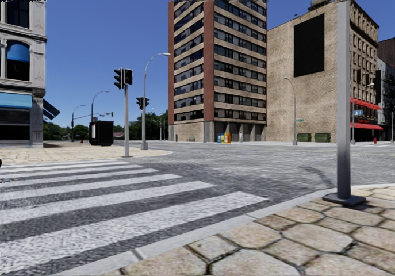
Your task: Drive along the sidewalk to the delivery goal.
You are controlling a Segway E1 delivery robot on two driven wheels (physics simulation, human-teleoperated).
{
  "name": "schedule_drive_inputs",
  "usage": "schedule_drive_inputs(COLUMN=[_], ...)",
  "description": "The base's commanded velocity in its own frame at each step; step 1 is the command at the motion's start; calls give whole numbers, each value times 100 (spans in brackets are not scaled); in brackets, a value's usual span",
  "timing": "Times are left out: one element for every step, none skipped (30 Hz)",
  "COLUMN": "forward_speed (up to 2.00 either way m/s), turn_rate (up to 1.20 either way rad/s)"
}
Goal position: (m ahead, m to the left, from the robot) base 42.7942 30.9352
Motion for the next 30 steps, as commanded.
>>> schedule_drive_inputs(forward_speed=[91, 91, 91, 92, 92, 92, 92, 94, 100, 105, 107, 107, 109, 110, 110, 110, 110, 110, 110, 111, 111, 111, 111, 111, 111, 111, 111, 111, 111, 111], turn_rate=[0, 0, 0, 0, 0, 0, 0, 0, 0, 0, 9, 9, 24, 30, 31, 35, 43, 47, 50, 52, 53, 53, 53, 53, 53, 54, 54, 54, 55, 55])
